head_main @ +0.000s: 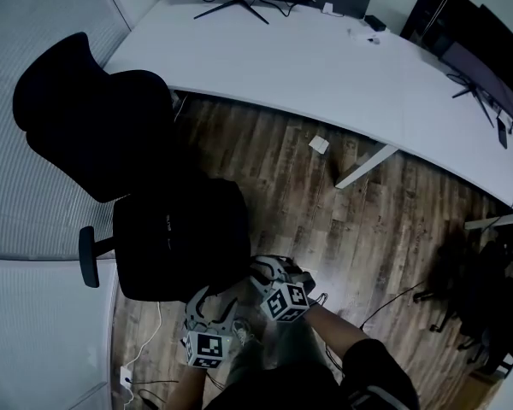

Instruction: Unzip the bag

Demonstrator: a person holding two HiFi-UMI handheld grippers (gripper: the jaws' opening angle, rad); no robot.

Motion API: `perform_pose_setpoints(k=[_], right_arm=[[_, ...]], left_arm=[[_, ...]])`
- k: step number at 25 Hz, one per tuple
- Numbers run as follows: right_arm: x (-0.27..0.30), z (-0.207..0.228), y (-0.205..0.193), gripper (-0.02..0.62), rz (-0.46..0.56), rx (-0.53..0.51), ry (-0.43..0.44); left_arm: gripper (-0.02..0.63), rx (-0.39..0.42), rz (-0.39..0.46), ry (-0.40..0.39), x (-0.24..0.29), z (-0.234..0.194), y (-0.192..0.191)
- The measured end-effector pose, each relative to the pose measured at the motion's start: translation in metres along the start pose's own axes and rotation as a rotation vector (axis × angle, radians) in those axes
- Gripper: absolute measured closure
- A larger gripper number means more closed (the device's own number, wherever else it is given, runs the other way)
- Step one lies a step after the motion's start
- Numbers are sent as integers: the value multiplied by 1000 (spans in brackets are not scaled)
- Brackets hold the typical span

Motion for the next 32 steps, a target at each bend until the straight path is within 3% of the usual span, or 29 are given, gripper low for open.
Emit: perform_pose_setpoints(k=[5,15,21,32], right_arm=[[-3,-3,1,503,23,-30,14],[-28,9,-3,528,42,128,6],[-39,26,-4,531,59,185,51],[-37,45,-3,532,84,505,249]], left_arm=[[324,-9,-14,-6,7,9,-4],[324,-10,-14,11,20,16,8],[324,12,-50,41,37,20,16],[325,120,-130,155,67,21,27]])
Point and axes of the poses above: the fingertips, and each gripper's own axes: x forward along the fingers, z to its right, y out of its top, the point moved 7 cm from there along -x, backward along the fingers, and after that the axes turned 5 degrees about -z, right-handed, at the moved point
